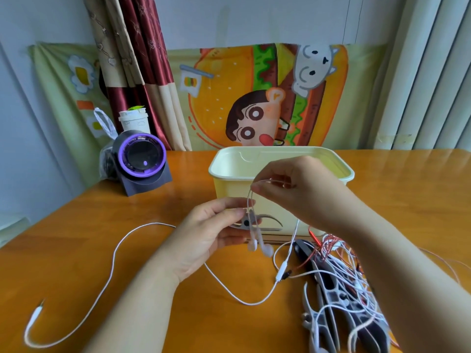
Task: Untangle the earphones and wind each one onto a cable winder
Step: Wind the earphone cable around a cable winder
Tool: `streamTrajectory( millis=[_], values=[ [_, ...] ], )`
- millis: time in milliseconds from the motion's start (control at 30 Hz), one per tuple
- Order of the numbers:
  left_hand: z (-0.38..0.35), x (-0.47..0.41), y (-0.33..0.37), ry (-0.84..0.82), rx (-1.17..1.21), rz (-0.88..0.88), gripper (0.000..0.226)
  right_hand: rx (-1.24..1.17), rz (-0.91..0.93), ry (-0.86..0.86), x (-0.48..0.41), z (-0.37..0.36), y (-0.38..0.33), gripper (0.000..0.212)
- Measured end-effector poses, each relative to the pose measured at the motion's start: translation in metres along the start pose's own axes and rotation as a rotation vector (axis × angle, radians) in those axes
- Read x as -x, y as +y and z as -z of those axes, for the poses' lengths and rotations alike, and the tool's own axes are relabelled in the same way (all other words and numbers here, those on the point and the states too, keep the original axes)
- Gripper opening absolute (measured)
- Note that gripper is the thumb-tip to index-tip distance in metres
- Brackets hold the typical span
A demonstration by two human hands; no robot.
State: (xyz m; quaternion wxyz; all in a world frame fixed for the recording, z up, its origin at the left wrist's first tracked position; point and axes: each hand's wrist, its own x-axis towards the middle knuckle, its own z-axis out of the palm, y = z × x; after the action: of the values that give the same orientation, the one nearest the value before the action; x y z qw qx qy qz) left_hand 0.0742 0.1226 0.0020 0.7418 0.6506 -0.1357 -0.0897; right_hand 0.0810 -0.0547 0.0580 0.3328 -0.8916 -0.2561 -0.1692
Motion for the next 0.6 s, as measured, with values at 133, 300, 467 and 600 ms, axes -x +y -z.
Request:
streamTrajectory(
  millis=[133,300,467,600],
  values=[
    [-0.002,0.001,0.0,-0.037,0.023,0.009,0.031,0.016,-0.003,0.041,-0.001,-0.001,0.001,0.014],
    [-0.002,0.001,-0.003,-0.032,-0.073,0.0,0.031,0.011,0.001,0.072,-0.002,-0.004,0.002,0.014],
    [-0.005,0.0,-0.003,-0.033,-0.146,0.006,0.026,-0.015,0.005,0.098,-0.003,-0.01,0.004,0.014],
    [-0.006,0.001,-0.001,-0.054,-0.161,0.007,0.026,-0.048,0.008,0.13,-0.004,-0.015,0.005,0.012]
  ],
)
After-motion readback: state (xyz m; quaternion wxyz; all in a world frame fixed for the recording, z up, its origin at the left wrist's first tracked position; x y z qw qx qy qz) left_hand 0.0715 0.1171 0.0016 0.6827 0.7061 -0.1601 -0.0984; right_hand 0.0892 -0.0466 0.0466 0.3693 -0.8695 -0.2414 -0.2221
